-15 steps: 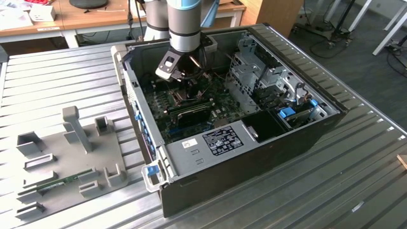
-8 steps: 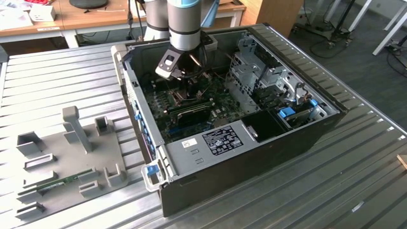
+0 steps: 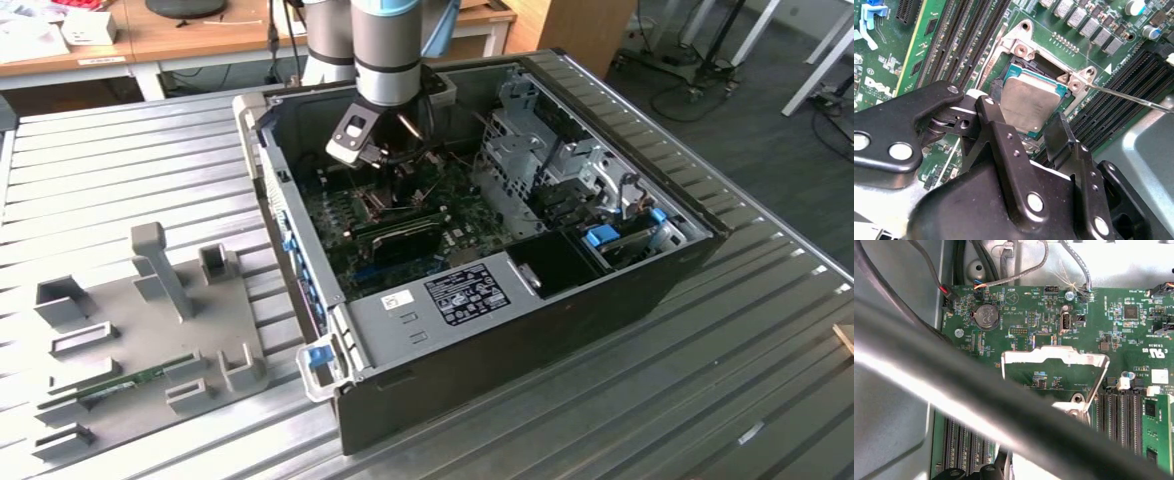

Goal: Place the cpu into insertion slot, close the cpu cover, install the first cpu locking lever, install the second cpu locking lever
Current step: 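Place the cpu into insertion slot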

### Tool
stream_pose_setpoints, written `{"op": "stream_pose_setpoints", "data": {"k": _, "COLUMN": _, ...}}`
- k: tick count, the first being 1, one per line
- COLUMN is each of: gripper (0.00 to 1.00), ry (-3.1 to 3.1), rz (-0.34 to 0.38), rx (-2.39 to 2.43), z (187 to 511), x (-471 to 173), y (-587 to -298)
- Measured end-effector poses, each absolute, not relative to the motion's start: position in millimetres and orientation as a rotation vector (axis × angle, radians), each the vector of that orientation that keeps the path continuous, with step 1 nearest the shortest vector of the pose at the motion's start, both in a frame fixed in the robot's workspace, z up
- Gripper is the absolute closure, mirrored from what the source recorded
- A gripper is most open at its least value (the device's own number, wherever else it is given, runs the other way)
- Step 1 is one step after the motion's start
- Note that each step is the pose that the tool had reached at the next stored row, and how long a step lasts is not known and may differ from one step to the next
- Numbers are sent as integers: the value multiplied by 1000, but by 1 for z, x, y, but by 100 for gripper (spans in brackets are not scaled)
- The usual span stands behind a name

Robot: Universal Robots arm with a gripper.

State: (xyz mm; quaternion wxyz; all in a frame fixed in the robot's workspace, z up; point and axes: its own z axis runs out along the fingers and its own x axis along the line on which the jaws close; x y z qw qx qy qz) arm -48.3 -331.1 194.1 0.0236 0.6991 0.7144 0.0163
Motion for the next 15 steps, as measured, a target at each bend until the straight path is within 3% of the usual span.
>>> {"op": "stream_pose_setpoints", "data": {"k": 15, "gripper": 42, "ry": 2211, "rz": 50, "rx": 2164, "z": 189, "x": -48, "y": -331}}
